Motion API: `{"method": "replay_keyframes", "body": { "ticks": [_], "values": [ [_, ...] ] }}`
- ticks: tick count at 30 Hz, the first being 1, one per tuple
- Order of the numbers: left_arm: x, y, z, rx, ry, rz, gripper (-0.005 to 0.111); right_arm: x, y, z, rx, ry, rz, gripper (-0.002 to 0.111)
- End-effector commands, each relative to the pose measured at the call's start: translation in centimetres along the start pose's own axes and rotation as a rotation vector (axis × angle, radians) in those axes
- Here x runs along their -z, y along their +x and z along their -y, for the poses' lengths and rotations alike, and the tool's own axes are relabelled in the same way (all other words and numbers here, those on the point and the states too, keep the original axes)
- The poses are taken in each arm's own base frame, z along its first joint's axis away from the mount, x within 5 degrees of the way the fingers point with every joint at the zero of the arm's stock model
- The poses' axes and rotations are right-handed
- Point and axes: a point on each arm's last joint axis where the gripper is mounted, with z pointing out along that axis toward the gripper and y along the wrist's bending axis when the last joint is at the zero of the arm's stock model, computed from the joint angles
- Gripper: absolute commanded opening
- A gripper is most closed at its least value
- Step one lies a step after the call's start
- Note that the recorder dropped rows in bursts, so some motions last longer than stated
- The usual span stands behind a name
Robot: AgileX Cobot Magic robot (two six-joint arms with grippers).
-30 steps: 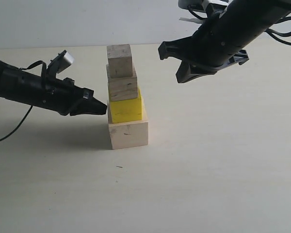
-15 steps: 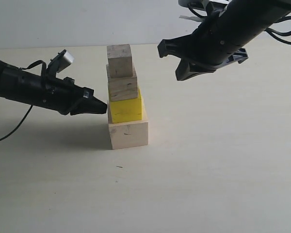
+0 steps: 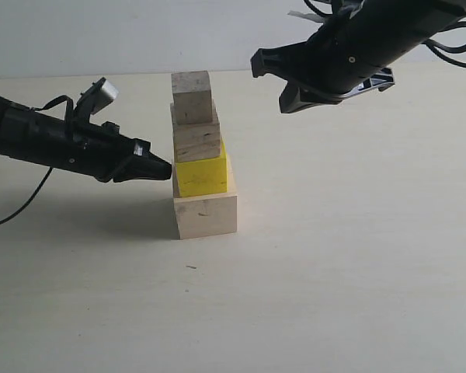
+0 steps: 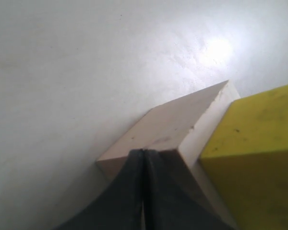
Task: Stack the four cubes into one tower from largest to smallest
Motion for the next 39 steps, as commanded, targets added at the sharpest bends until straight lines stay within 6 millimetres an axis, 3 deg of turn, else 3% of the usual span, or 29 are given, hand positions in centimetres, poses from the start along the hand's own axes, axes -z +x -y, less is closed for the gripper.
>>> {"method": "replay_keyframes", "body": {
  "ticks": [1, 17, 33, 39],
  "values": [
    [-0.1, -0.1, 0.3, -0.001, 0.016, 0.010, 0.000, 0.2, -0.1, 0.0, 0.005, 0.004, 0.022, 0.000],
    [-0.1, -0.1, 0.3, -0.001, 0.019, 0.010, 0.000, 0.2, -0.9, 0.1, -0.016, 0.019, 0.103, 0.000],
    [-0.7, 0.0, 0.9, -0.026, 0.020, -0.004, 0.000, 0.6, -0.5, 1.2, 0.012, 0.082, 0.041, 0.000],
    [-0.7, 1.0, 0.7, -0.014, 0.013, -0.047, 0.000, 0.6, -0.4, 1.3, 0.022, 0.090, 0.034, 0.000]
  ]
}}
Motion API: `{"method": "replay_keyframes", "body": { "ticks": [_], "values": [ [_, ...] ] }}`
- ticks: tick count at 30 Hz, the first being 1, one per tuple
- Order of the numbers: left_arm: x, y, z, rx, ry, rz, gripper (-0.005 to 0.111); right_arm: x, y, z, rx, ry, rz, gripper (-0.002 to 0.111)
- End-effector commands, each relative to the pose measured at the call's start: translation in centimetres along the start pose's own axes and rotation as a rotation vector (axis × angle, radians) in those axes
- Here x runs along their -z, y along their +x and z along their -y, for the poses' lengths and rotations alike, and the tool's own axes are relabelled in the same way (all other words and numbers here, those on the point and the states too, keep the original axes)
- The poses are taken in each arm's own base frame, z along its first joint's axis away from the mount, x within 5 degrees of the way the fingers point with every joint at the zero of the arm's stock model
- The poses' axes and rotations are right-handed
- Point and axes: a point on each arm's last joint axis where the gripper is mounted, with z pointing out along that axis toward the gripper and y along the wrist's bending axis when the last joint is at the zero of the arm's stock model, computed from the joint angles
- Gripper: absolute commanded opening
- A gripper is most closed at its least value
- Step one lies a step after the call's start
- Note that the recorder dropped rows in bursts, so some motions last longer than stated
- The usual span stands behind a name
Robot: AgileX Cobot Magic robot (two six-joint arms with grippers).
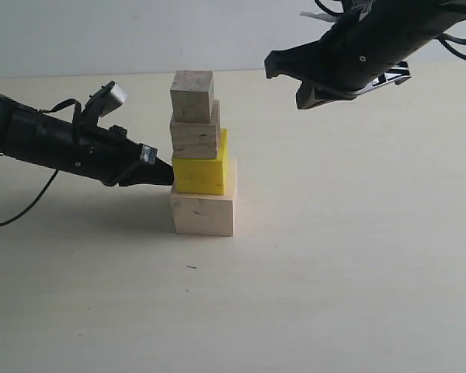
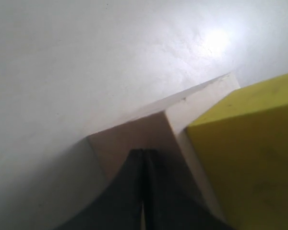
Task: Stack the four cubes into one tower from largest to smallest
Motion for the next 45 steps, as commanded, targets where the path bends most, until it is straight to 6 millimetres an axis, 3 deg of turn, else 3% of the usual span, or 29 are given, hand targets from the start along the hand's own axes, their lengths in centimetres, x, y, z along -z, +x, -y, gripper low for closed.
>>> {"method": "replay_keyframes", "body": {
  "ticks": [1, 11, 40, 45],
  "values": [
    [-0.1, 1.0, 0.0, 0.023, 0.003, -0.024, 0.000, 0.5, -0.1, 0.1, 0.009, 0.006, 0.012, 0.000],
    [-0.2, 3.1, 0.2, 0.074, 0.038, -0.035, 0.000, 0.5, -0.1, 0.2, 0.011, 0.007, 0.010, 0.000],
    [-0.2, 2.9, 0.4, 0.072, 0.060, -0.010, 0.000, 0.5, 0.0, 0.2, 0.011, 0.007, 0.008, 0.000],
    [0.6, 2.4, 0.0, 0.088, 0.048, 0.029, 0.000, 0.8, 0.0, 0.1, 0.017, 0.008, 0.008, 0.000]
  ]
}}
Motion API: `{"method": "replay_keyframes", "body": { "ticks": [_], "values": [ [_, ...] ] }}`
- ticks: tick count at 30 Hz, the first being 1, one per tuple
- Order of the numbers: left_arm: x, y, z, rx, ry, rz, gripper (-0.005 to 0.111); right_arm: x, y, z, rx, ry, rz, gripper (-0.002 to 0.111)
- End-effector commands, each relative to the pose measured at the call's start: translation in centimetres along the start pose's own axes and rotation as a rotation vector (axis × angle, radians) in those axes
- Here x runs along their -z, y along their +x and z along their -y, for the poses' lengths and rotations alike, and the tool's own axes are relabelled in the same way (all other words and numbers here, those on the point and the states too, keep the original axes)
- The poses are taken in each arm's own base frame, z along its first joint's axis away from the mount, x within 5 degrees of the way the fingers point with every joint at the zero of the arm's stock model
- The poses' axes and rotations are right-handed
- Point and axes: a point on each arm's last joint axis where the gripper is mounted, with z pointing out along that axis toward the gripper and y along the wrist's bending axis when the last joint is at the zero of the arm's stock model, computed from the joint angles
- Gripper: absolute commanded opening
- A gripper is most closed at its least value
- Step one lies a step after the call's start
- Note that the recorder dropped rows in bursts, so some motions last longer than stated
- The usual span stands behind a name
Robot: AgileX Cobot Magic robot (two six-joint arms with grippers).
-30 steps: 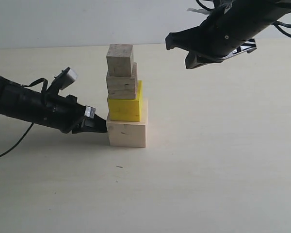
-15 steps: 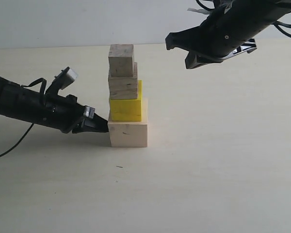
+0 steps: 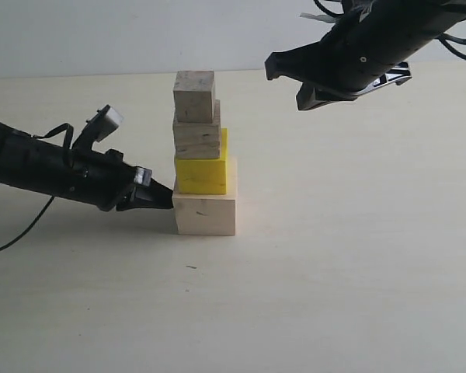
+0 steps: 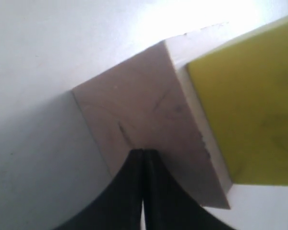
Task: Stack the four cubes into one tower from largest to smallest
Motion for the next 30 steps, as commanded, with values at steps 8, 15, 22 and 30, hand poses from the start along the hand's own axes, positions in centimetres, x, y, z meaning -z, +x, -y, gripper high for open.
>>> {"method": "replay_keyframes", "body": {
  "ticks": [8, 15, 22, 30],
  "values": [
    [2.0, -1.1, -0.1, 0.011, -0.009, 0.080, 0.000, 2.4, -0.3, 0.0, 0.037, 0.016, 0.057, 0.000],
    [1.0, 0.3, 0.6, 0.010, 0.006, 0.041, 0.000, 2.4, -0.3, 0.0, 0.036, 0.014, 0.055, 0.000],
    [0.9, 0.6, 0.9, 0.010, 0.040, 0.041, 0.000, 2.4, -0.3, 0.0, 0.036, 0.014, 0.053, 0.000],
    [1.0, 0.6, 1.2, -0.002, 0.065, 0.046, 0.000, 2.4, -0.3, 0.0, 0.036, 0.014, 0.049, 0.000]
  ]
}}
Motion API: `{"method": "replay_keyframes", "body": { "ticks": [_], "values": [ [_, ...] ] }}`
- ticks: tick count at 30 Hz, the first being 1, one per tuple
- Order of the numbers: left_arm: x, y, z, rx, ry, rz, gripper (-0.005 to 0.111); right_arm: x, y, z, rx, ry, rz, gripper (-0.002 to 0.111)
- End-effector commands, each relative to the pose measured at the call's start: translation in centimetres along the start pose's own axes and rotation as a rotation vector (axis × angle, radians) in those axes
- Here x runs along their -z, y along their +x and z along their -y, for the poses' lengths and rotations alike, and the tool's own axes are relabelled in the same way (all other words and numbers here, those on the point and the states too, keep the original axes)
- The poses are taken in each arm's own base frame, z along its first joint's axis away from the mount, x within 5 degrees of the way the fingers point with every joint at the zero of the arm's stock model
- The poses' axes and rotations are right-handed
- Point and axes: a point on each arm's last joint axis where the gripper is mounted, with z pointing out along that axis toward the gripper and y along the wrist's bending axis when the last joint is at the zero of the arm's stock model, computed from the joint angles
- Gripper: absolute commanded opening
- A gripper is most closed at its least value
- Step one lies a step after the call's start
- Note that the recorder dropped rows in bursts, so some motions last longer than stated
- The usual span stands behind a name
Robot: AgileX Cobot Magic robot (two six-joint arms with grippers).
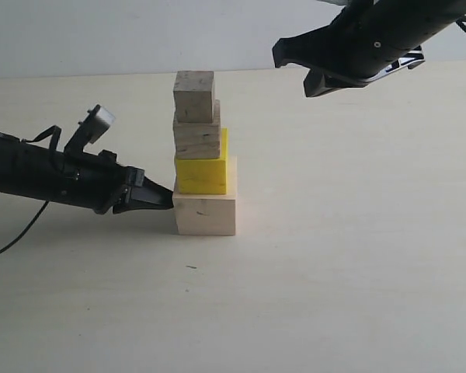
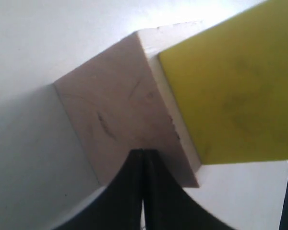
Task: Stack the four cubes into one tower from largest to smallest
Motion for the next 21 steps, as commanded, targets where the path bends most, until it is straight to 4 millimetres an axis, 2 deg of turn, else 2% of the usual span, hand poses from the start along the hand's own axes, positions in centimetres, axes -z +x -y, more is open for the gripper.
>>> {"method": "replay_keyframes", "body": {
  "ticks": [1, 21],
  "values": [
    [0.06, -0.15, 0.41, -0.011, 0.020, 0.015, 0.000, 0.37, -0.04, 0.15, -0.002, 0.004, 0.008, 0.000],
    [0.06, -0.15, 0.41, -0.011, 0.020, 0.015, 0.000, 0.37, -0.04, 0.15, -0.002, 0.004, 0.008, 0.000]
  ]
}}
